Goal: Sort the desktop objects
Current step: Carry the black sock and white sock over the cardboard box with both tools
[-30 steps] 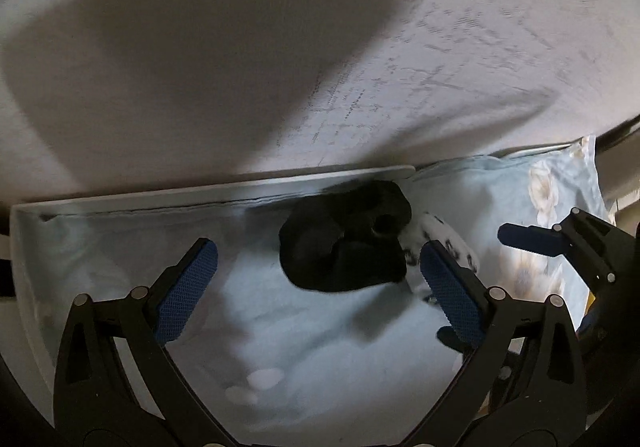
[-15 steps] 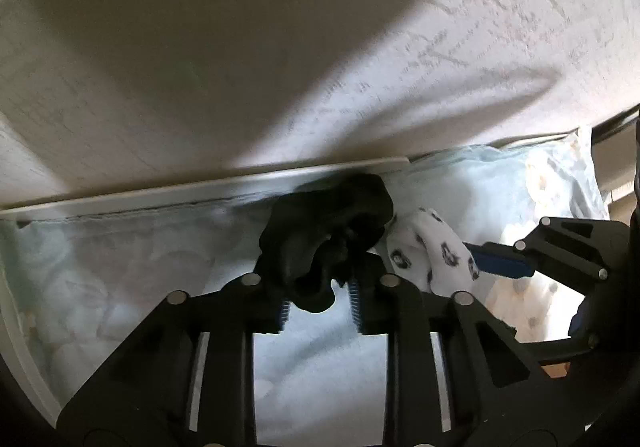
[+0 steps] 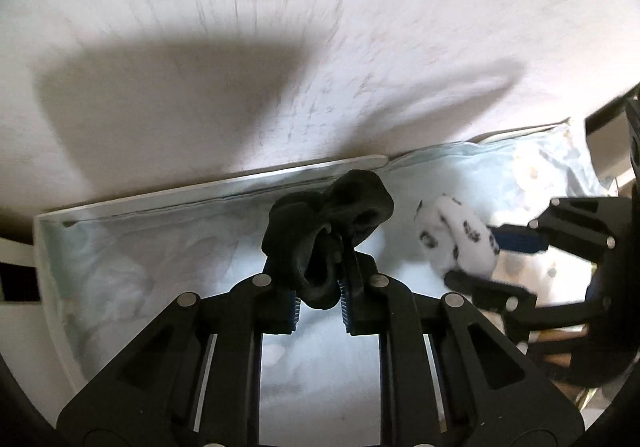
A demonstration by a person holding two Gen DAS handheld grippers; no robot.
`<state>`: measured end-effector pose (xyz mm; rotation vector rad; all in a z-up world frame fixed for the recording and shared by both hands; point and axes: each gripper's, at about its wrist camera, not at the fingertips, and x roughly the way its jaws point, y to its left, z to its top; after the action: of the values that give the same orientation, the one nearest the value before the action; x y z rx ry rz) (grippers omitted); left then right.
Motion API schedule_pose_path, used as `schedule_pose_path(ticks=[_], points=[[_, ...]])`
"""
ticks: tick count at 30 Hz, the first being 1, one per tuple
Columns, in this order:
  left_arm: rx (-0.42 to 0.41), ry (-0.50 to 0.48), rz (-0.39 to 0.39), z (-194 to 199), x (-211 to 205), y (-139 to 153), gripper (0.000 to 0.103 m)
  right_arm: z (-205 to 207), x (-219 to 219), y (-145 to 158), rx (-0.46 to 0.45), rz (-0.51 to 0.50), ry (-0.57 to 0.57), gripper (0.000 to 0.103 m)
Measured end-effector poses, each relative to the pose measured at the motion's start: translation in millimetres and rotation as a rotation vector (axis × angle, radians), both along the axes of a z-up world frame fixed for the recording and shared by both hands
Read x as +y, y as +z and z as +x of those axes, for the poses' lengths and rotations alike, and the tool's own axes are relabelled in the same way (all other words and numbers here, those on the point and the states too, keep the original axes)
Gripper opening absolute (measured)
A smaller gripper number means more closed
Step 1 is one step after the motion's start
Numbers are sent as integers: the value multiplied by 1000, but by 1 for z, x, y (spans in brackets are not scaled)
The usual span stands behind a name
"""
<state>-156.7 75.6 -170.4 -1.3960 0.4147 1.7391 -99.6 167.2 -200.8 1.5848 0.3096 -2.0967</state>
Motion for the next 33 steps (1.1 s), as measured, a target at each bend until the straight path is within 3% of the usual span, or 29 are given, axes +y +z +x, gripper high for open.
schedule_pose_path(ticks=[7, 12, 15, 22, 28, 33], points=[[74, -85, 14, 31, -8, 55, 14, 8, 19, 54, 38, -16, 9, 30], [117, -122, 32, 62, -16, 103, 14, 37, 41, 97, 58, -29, 24, 30], [140, -143, 44, 84, -44, 123, 14, 65, 44, 118, 85, -22, 55, 30], [167, -200, 50, 132, -73, 172, 13, 116, 52, 145, 121, -13, 125, 30], [169, -252, 49, 180, -89, 183, 14, 169, 59, 146, 113, -10, 175, 30], [121, -285, 9, 221, -103, 156, 14, 212, 60, 121, 68, -16, 191, 30]])
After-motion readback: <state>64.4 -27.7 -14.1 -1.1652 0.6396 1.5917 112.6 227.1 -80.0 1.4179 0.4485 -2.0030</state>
